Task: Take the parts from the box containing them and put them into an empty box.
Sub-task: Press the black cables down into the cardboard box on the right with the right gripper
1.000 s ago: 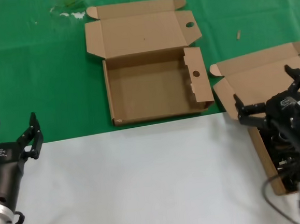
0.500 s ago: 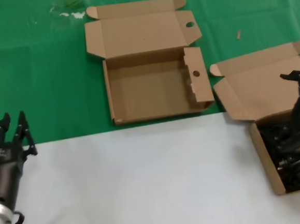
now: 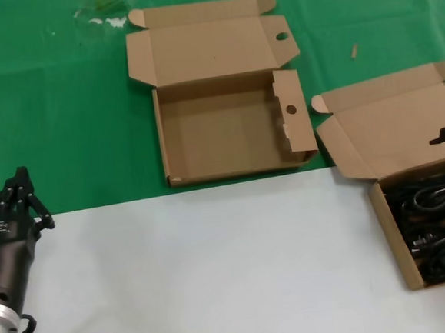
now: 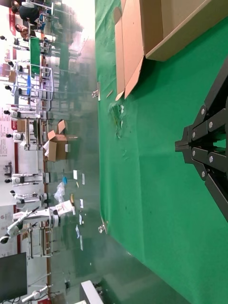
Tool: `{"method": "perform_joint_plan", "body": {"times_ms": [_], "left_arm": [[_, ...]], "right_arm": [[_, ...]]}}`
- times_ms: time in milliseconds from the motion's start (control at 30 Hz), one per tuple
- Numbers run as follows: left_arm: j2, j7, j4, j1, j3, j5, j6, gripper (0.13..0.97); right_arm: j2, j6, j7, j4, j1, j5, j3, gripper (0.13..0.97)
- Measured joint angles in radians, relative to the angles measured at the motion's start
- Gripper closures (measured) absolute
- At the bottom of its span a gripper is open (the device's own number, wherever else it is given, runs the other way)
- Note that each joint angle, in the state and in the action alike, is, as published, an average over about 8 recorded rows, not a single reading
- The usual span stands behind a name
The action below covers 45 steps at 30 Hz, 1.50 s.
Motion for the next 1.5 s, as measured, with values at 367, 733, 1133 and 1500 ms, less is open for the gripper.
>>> {"method": "perform_joint_plan", "body": {"times_ms": [367,733,1133,1500], "left_arm": [[0.0,0.0,0.0,0.0,0.0,0.0,0.0,0.957],[0.0,0.0,0.0,0.0,0.0,0.0,0.0,0.957],[0.0,0.0,0.0,0.0,0.0,0.0,0.0,0.957],[0.0,0.0,0.0,0.0,0.0,0.0,0.0,0.957]], "right_arm": [[-0.111,-0.101,-0.173,-0.201,0.216,-0.124,-0.148,0.135],[-0.184,-0.075,-0.269,-0.353,0.281,-0.163,-0.203,0.19],[-0.203,-0.074,-0.281,-0.407,0.316,-0.172,-0.221,0.352],[-0.194,-0.079,-0.261,-0.399,0.318,-0.172,-0.224,0.594]]}}
